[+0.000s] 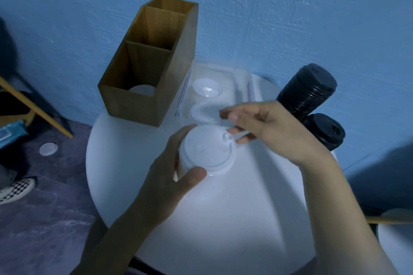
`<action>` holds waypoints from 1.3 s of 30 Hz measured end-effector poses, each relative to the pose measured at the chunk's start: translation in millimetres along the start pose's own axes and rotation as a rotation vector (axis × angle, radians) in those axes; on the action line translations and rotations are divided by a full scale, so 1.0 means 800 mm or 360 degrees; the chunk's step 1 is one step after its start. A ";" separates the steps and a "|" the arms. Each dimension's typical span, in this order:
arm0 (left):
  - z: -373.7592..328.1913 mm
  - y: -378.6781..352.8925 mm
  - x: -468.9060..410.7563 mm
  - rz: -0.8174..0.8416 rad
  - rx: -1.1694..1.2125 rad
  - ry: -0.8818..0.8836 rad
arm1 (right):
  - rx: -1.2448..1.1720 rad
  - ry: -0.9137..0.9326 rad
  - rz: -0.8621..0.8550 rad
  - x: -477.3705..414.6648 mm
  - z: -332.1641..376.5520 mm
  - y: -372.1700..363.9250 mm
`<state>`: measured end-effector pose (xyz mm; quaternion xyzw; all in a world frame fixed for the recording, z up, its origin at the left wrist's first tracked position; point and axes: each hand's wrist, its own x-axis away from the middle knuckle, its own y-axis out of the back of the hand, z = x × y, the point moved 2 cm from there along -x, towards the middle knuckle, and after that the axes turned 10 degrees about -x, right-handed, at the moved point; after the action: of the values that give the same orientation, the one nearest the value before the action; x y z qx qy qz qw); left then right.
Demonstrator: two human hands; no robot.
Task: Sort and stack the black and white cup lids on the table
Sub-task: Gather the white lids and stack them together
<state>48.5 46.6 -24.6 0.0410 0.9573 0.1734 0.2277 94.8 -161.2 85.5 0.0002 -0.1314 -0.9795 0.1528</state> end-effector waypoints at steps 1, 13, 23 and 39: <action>0.001 0.000 -0.001 -0.0008 -0.0013 -0.0007 | 0.0040 0.0015 -0.0084 -0.016 0.000 0.003; 0.013 -0.001 -0.005 -0.0076 -0.0134 -0.0096 | 0.1393 -0.0291 0.0278 -0.145 -0.046 -0.034; 0.010 0.000 -0.003 -0.0112 -0.0148 -0.0093 | 0.1313 -0.0220 0.0160 -0.152 -0.055 -0.031; 0.006 -0.001 -0.005 -0.0126 -0.0139 -0.0154 | 0.0285 0.0296 -0.0287 -0.025 0.014 -0.005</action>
<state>54.0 46.9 -27.3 0.0016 0.9376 0.2035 0.2821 112.3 -148.2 94.7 0.1163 -0.2030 -0.9693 0.0750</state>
